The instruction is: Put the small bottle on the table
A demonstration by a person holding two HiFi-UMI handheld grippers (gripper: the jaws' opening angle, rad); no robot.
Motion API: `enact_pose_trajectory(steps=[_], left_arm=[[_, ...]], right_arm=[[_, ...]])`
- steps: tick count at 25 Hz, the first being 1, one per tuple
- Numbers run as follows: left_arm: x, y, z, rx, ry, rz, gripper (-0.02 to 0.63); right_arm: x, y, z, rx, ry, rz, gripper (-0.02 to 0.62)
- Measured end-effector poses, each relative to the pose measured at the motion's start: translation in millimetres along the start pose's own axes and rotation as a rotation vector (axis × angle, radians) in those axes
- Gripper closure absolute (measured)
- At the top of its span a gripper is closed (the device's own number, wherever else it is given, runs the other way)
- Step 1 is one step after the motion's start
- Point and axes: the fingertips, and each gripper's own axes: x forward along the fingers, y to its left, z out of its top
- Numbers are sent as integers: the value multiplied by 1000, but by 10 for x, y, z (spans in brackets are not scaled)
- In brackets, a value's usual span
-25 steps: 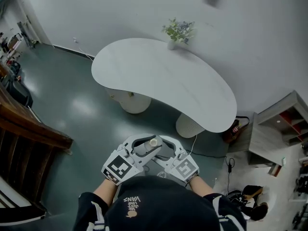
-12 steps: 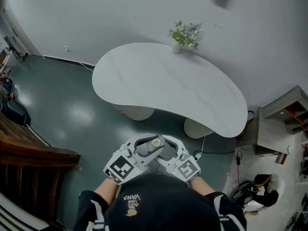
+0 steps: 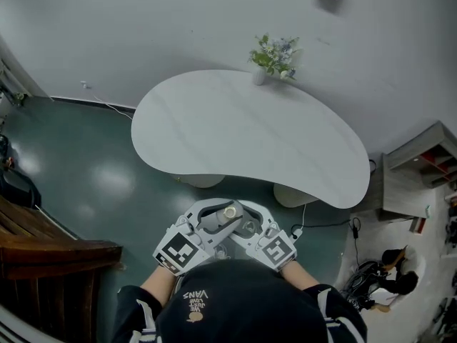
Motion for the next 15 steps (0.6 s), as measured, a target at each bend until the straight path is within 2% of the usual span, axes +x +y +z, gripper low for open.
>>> enact_pose_trajectory(steps=[15], left_arm=[[884, 905, 203, -18, -15, 88, 445]], right_arm=[[186, -1248, -15, -3, 12, 78, 321]])
